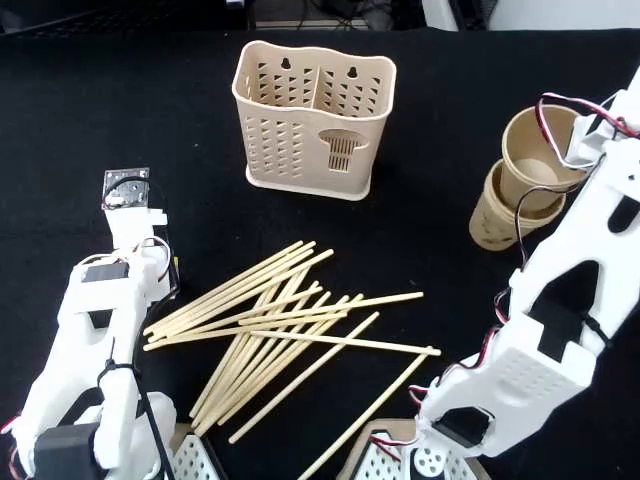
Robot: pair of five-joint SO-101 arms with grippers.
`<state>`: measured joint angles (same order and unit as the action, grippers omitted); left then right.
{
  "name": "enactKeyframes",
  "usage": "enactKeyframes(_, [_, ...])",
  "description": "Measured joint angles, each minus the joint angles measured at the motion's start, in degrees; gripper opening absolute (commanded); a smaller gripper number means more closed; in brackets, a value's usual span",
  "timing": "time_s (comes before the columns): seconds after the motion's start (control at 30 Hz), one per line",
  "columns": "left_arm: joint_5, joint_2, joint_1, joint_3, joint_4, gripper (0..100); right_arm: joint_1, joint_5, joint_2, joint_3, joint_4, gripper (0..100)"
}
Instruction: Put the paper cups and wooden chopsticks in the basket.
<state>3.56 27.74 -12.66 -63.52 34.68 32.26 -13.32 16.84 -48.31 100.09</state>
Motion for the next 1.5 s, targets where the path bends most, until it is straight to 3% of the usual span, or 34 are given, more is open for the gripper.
enactKeyframes(0.2, [0.0, 0.0, 0.0, 0.0, 0.0, 11, 0.0, 0.0, 0.7, 1.41, 0.35, 2.0])
enactKeyframes(0.37, [0.0, 0.0, 0.0, 0.0, 0.0, 11, 0.0, 0.0, 3.16, 4.57, 0.35, 17.5])
enactKeyframes(0.43, [0.0, 0.0, 0.0, 0.0, 0.0, 11, 0.0, 0.0, 3.25, 4.66, 0.35, 19.4])
enactKeyframes(0.6, [0.0, 0.0, 0.0, 0.0, 0.0, 11, 0.0, 0.0, 3.25, 4.66, 0.35, 13.7])
enactKeyframes(0.73, [0.0, 0.0, 0.0, 0.0, 0.0, 11, 0.0, 0.0, 2.29, 4.66, 0.35, 0.7])
enactKeyframes(1.3, [0.0, 0.0, 0.0, 0.0, 0.0, 11, -1.67, -4.48, 0.44, 11.78, 0.35, 1.2])
enactKeyframes(1.5, [0.0, 0.0, 0.18, 0.0, 0.0, 11, -3.6, -4.48, -9.85, 13.54, 0.35, 1.2])
